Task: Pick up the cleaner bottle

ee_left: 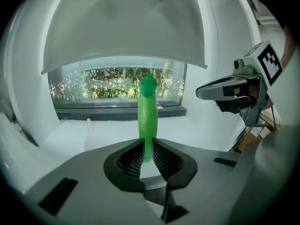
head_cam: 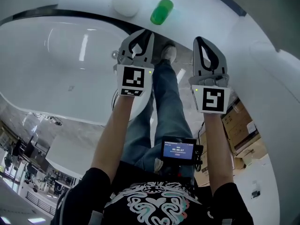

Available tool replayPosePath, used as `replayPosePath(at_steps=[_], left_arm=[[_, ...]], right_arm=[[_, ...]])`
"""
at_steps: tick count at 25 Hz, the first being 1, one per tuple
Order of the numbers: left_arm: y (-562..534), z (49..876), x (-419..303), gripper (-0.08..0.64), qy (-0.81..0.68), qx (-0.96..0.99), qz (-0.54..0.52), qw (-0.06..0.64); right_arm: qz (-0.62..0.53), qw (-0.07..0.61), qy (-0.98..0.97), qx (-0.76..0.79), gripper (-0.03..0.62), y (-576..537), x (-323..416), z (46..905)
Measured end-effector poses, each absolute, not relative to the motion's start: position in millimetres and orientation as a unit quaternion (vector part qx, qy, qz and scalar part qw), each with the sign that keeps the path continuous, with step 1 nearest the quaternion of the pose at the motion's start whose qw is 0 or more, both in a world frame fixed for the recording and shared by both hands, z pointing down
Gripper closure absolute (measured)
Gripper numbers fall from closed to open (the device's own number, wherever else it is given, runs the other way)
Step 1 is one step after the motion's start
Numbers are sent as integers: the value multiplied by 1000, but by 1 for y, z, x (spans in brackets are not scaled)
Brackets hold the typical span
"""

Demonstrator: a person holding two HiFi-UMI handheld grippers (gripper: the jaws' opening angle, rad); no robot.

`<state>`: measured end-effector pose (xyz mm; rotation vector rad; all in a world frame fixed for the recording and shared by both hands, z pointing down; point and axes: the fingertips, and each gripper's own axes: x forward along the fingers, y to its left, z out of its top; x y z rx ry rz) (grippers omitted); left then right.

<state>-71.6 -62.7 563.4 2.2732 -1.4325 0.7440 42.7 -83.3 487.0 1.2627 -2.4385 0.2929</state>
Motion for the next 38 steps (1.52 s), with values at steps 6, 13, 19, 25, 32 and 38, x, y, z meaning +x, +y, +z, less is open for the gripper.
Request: replayPosePath(at_steps=[6, 13, 19, 25, 32, 38], left_arm=[[-65, 578, -59, 416, -488, 807, 258, 212], [-75, 586, -50, 333, -502, 797, 249, 225], [-95, 593, -46, 319, -508, 794, 247, 226], [-111, 595, -48, 318, -511, 792, 253, 219], [-122, 597, -44, 318, -526, 785, 241, 222], [-132, 602, -38, 318, -532, 783, 238, 220]], right_arm=[[104, 192, -869, 444, 565, -87, 40, 495], [104, 190, -873, 438, 565, -86, 44, 497], [113, 194, -869, 442, 565, -90, 49, 507], [125, 197, -861, 452, 565, -92, 53, 514], [130, 199, -859, 454, 565, -96, 52, 517], [127, 197, -859, 454, 565, -101, 52, 517]])
